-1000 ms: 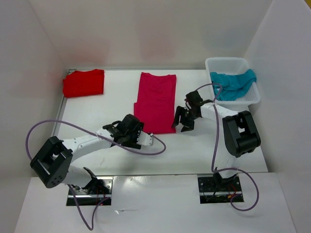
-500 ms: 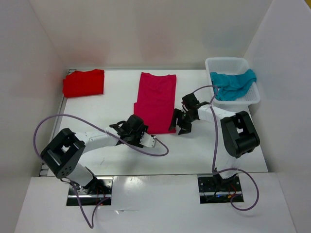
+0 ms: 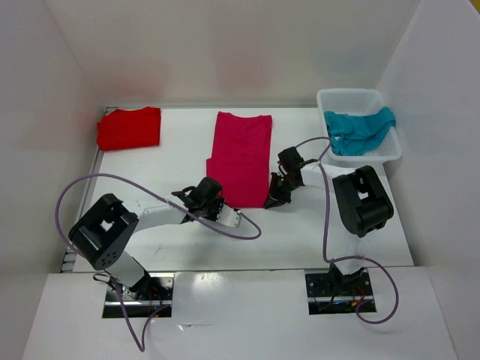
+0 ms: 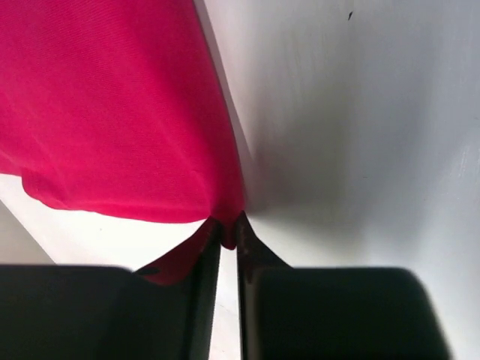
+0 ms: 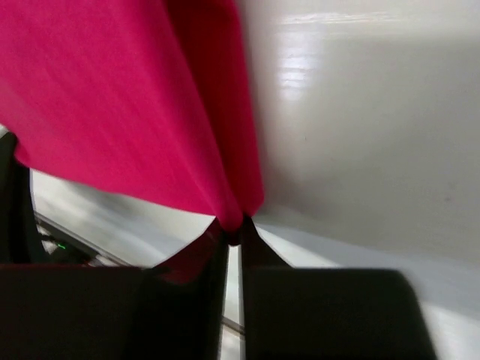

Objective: Fold and stack the t-shirts
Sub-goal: Grab one side of the 2/3 rectangular tshirt with both arms, then fold the long partially folded tshirt into a neat square

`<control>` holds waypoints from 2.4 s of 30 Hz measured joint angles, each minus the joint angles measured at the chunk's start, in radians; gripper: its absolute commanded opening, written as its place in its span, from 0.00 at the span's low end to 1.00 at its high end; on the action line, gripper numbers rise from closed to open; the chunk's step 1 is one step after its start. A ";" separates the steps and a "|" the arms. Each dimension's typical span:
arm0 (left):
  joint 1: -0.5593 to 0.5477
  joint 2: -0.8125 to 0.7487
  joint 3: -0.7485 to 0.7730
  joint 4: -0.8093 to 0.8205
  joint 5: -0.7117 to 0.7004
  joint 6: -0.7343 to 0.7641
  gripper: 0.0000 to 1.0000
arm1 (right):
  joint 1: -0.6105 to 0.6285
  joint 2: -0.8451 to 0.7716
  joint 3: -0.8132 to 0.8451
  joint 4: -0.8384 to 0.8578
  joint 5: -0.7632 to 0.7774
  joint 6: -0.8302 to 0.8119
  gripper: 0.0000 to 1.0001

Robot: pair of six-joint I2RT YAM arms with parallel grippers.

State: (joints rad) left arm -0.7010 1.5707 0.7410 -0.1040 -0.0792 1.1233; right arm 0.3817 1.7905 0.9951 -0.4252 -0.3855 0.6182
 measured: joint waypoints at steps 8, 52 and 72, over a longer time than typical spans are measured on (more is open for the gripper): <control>0.001 0.000 0.050 -0.063 0.016 -0.035 0.01 | 0.000 0.005 0.001 -0.001 -0.015 -0.011 0.00; 0.052 -0.130 0.573 -0.810 0.420 -0.404 0.00 | 0.018 -0.665 -0.014 -0.621 -0.067 0.092 0.00; 0.188 0.072 0.680 -0.459 0.319 -0.549 0.00 | -0.175 -0.325 0.211 -0.430 -0.102 -0.056 0.00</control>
State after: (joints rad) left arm -0.5125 1.6432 1.4208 -0.5632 0.2401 0.5747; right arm 0.2062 1.4654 1.2064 -0.8555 -0.4873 0.5617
